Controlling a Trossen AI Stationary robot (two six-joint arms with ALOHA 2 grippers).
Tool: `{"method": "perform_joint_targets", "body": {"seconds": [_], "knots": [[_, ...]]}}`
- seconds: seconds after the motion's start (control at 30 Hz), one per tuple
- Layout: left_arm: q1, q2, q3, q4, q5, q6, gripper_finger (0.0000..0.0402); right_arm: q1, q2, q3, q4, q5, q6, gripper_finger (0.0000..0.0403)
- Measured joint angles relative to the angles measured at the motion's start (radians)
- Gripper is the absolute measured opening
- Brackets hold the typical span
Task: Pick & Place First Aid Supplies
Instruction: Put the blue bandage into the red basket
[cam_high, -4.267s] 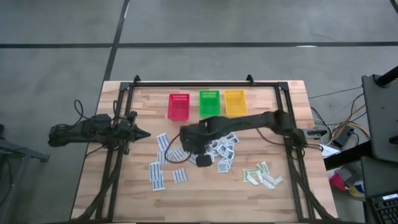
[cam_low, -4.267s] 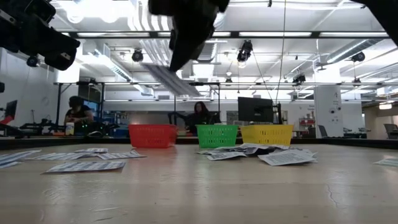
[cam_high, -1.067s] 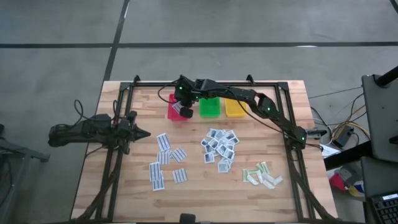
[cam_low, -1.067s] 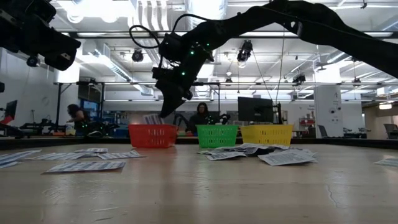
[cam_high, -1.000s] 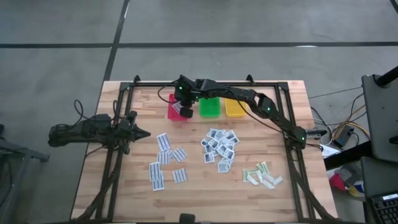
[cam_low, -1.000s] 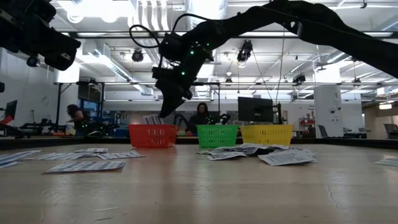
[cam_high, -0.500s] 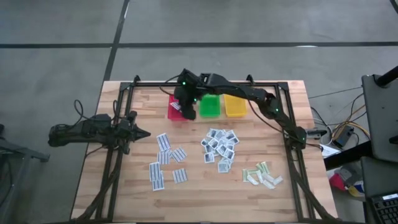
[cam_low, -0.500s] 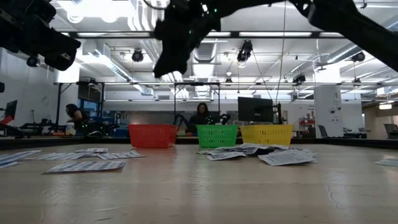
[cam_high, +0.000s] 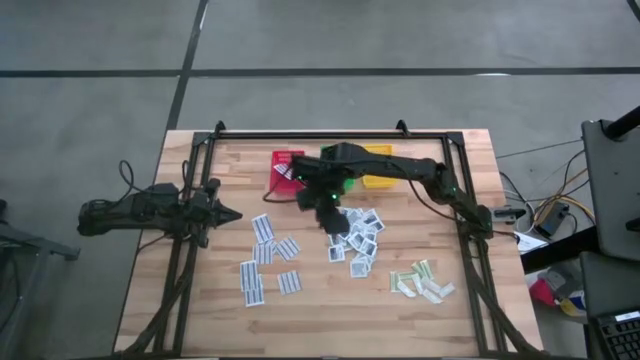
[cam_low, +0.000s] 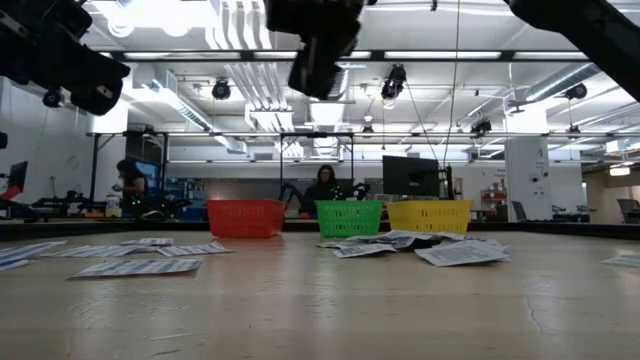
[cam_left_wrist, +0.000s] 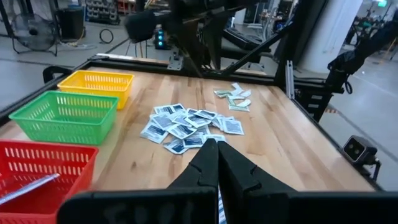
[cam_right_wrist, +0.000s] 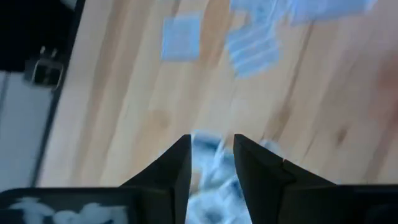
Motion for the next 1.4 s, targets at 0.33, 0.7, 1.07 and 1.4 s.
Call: {"method": "perform_joint_targets", "body": {"seconds": [0.33, 0.7, 1.07, 1.4], "knots": [[0.000, 0.000, 0.000, 0.007, 0.000, -0.074, 0.0000, 0.018, -0.001, -0.061, 0.110, -0.010, 0.037, 0.0085], [0.000, 0.000, 0.000, 0.007, 0.000, -0.079, 0.0000, 0.063, 0.000, -0.219, 0.546, -0.009, 0.062, 0.0072], [0.000, 0.000, 0.000, 0.006, 0.000, -0.080, 0.0000, 0.074, 0.001, -0.357, 0.766, 0.072, 0.047, 0.0086], [0.000, 0.000, 0.000, 0.006, 0.000, -0.086, 0.0000, 0.075, 0.001, -0.446, 0.846, 0.108, 0.032, 0.0121]]}}
